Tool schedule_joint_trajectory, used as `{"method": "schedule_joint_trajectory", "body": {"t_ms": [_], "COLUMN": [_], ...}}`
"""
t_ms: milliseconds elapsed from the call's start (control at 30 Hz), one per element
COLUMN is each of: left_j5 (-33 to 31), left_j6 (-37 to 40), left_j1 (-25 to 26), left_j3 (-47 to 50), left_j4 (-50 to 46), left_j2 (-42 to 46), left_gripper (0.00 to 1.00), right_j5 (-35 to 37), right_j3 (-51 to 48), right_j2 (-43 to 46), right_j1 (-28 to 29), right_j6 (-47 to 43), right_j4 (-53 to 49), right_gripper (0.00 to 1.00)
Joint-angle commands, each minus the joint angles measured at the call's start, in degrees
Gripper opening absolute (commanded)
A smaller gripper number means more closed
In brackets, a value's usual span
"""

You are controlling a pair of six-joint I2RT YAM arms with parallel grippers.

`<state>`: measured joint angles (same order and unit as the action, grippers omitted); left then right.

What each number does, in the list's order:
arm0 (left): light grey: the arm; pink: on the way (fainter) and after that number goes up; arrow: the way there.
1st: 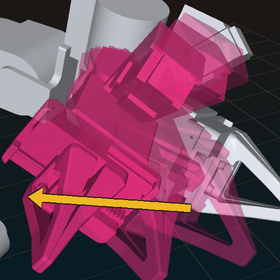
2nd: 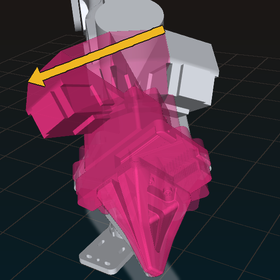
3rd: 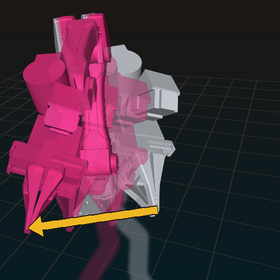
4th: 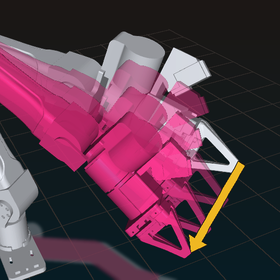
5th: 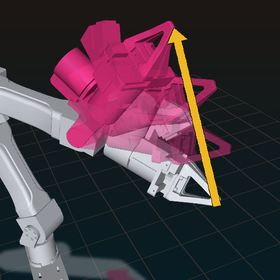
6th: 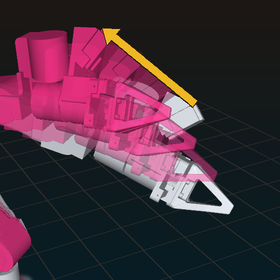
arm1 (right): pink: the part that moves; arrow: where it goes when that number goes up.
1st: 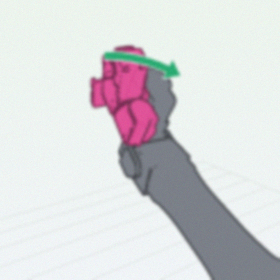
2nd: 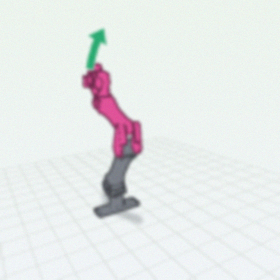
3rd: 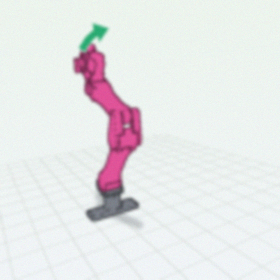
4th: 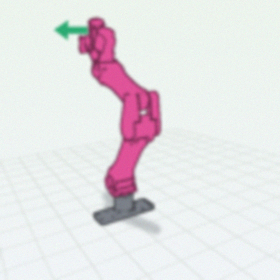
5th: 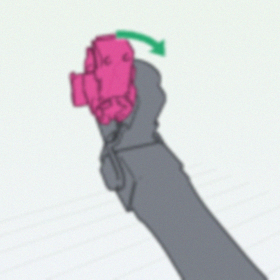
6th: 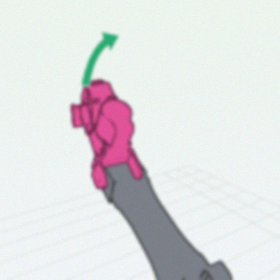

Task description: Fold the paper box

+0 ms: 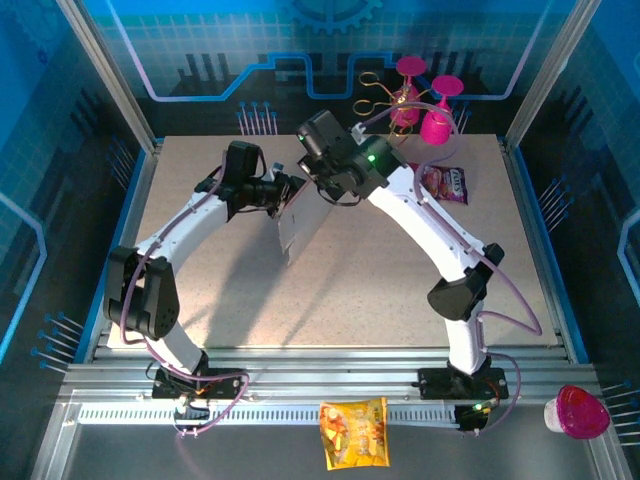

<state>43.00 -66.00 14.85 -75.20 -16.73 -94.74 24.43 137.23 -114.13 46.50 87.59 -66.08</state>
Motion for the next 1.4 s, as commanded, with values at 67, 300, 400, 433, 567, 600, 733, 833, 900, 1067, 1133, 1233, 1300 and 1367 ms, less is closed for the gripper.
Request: {"method": "schedule_joint_trajectory", "body": {"t_ms": [67,300,400,433,567,600,733,833,900,1067,1133,1233,1300,1367], "left_j5": [7.51,12.24,13.63,13.92,14.81,14.97,13.04,3.98,-1.49,-12.17,-15.94,-18.48,-19.27,-20.18], "left_j6": [-4.38,-12.82,-16.75,-17.01,-15.99,-15.52,-7.36,8.91,13.82,20.15,23.17,25.91,24.92,21.71], "left_j1": [-0.86,-1.23,-1.23,-1.23,-1.3,-1.38,-4.62,-9.63,-12.3,-13.68,-12.29,-8.99,-4.8,1.79], "left_j3": [2.38,3.28,3.65,3.4,3.19,3.66,5.45,1.03,-0.31,-2.51,-4.36,-6.04,-4.93,-1.31], "left_j4": [6.16,17.43,22.41,22.63,20.87,20.46,10.6,-13.43,-20.9,-27.73,-30.94,-35.82,-36.31,-33.03], "left_j2": [2.44,2.45,2.69,2.85,2.93,2.85,3.75,4.96,6.1,10.43,11.81,13.47,15.75,18.88], "left_gripper": [0.31,0.3,0.3,0.3,0.31,0.31,0.34,0.41,0.41,0.41,0.39,0.35,0.33,0.31], "right_j5": [-1.21,-2.45,-2.63,-2.64,-2.78,-2.97,-5.1,-7.97,-9.1,-15.8,-18.09,-19.29,-19.57,-19.53], "right_j3": [1.74,0.44,1.34,1.56,2.04,1.61,-9.23,-27.67,-36.76,-47.35,-48.38,-47.46,-47.49,-47.06], "right_j2": [-3.39,-3.56,-4.13,-4.25,-5.17,-5.34,-2.88,3.34,5.79,6.08,5.25,4.28,3.96,3.82], "right_j1": [0.2,0.51,0.62,0.78,1.04,1.05,0.15,-1.37,-2.37,-5.21,-6.22,-7.15,-7.5,-7.69], "right_j6": [1.5,1.53,1.53,1.53,1.49,1.53,0.15,-1.74,-1.18,-0.85,-0.15,-0.37,0.33,1.32], "right_j4": [-0.61,1.88,2.05,2.17,2.36,2.36,10.6,30.34,41.02,58.81,61.3,61.21,61.29,60.47], "right_gripper": [0.0,0.0,0.0,0.0,0.0,0.0,0.0,0.0,0.0,0.0,0.0,0.0,0.0,0.0]}}
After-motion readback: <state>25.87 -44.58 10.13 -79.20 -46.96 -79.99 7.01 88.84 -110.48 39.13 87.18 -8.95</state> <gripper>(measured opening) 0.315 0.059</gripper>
